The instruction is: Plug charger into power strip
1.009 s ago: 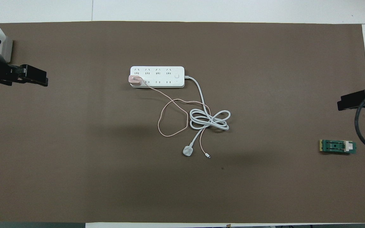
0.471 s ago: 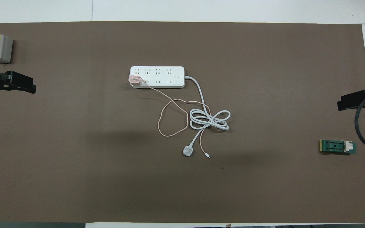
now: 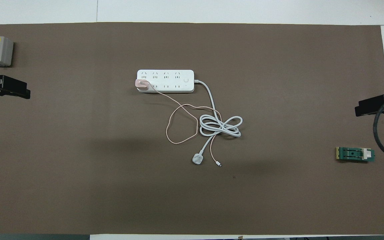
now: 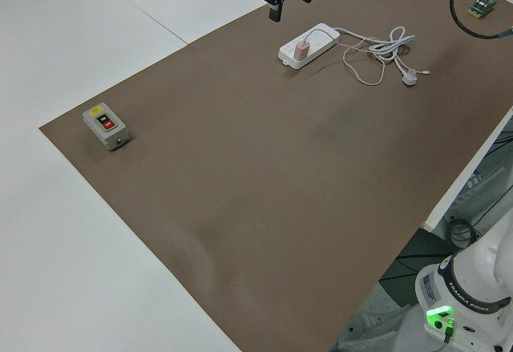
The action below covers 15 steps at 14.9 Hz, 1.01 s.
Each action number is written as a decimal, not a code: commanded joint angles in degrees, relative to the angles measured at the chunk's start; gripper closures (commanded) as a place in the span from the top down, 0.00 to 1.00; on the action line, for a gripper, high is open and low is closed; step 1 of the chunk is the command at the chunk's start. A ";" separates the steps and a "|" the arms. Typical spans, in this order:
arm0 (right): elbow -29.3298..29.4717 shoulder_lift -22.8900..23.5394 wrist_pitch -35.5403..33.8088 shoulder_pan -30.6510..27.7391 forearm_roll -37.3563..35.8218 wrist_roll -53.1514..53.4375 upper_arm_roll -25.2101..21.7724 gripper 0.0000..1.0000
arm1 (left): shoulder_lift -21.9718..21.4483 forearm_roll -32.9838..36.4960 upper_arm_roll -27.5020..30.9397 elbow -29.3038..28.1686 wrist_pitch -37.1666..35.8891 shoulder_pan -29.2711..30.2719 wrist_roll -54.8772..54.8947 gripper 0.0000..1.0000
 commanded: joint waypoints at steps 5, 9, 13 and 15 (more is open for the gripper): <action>-0.68 -0.87 -0.55 -1.28 0.89 0.02 0.64 1.00 | -2.04 0.41 -0.33 -2.97 1.80 0.46 1.44 1.00; -0.60 -0.87 -0.55 -1.28 0.89 0.02 0.64 1.00 | -2.48 0.41 -0.33 -3.67 1.71 0.46 3.54 1.00; -0.68 -0.87 -0.55 -1.28 0.89 0.02 0.64 1.00 | -2.39 0.41 -0.33 -3.67 2.15 0.46 3.46 1.00; -0.60 -0.87 -0.55 -1.28 0.89 0.02 0.64 1.00 | -2.31 0.41 -0.33 -3.41 2.32 0.46 3.55 1.00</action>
